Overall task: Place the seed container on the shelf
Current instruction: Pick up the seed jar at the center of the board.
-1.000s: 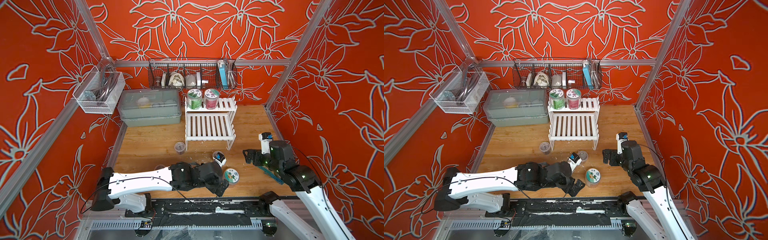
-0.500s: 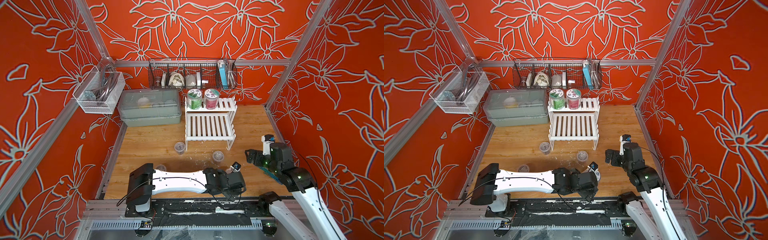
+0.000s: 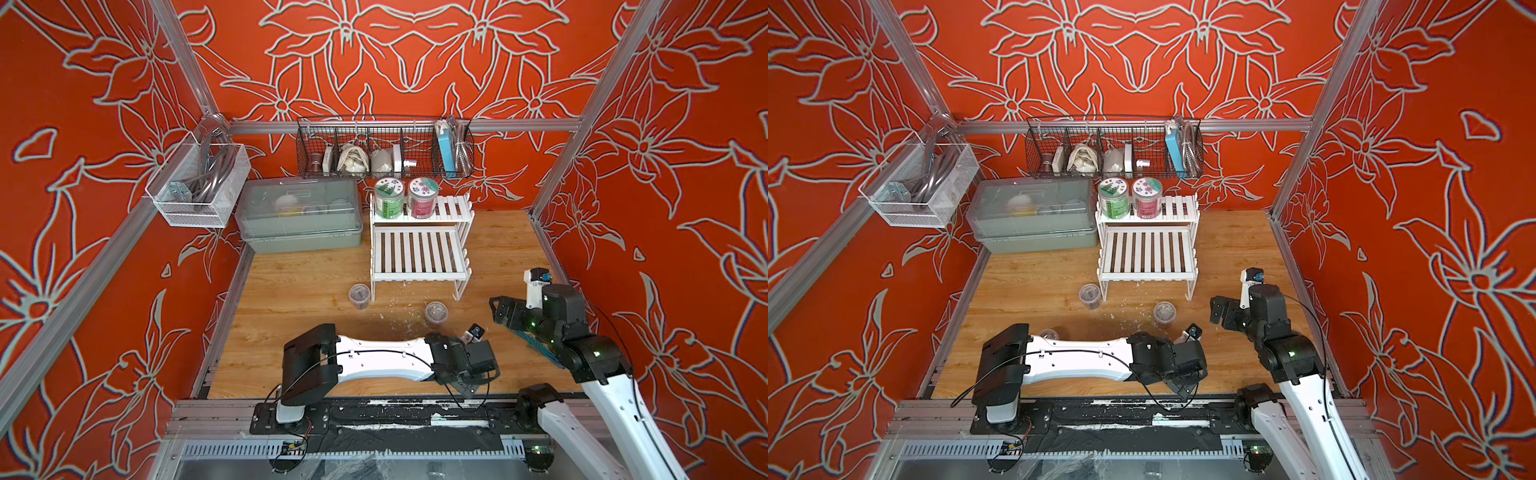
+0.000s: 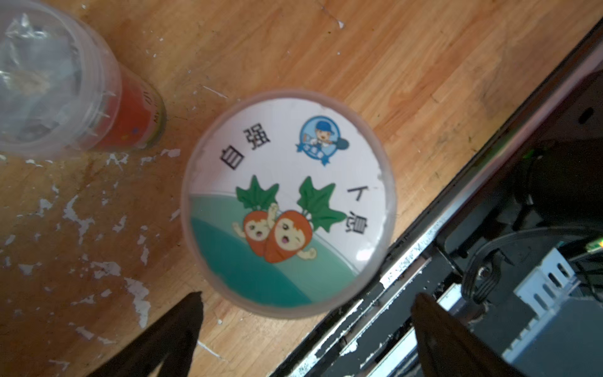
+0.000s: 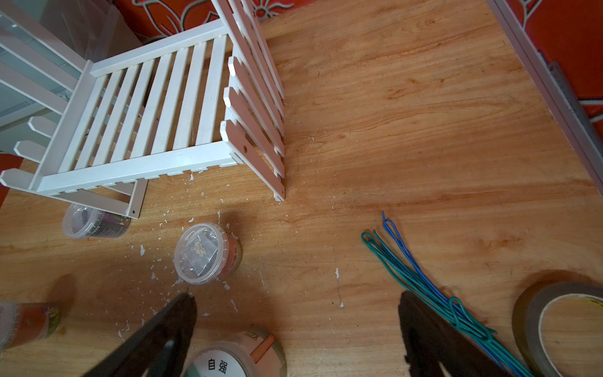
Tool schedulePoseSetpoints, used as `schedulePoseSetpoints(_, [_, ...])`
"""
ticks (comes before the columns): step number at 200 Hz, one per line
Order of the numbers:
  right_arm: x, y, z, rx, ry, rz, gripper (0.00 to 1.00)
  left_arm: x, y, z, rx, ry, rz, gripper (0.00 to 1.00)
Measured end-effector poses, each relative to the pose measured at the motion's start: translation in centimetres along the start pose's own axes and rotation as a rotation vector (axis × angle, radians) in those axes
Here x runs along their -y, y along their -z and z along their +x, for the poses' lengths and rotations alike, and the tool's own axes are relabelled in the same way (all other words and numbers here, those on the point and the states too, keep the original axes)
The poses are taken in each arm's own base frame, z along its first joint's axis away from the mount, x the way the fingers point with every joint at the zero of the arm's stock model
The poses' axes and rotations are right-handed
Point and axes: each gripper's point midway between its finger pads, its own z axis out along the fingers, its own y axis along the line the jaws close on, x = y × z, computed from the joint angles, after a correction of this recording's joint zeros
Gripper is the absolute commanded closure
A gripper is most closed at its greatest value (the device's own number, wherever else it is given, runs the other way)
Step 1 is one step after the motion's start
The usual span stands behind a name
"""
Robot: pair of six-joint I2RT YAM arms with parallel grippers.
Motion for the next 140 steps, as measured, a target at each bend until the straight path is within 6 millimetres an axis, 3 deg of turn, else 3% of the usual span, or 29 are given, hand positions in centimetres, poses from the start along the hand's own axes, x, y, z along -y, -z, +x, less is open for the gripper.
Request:
schedulePoseSetpoints(42, [0.0,-0.2,0.1,-0.003,-0.005,-0.005,0.00,-1.1,-0.2,-0.9,-0.002,0.018,-0.002,0.01])
schedulePoseSetpoints(96, [-0.1,-0.6,0.1,-0.007,-0.010,-0.013,0.00,0.2,-1.2,-1.9,0.002,-0.003,0.026,0.01])
schedulePoseSetpoints(140, [0.2,-0.8,0.4,-0.012,-0.003,-0.004,0.00,0.2,-2.1,-2.6,0.002,-0.012,0.028,0.01])
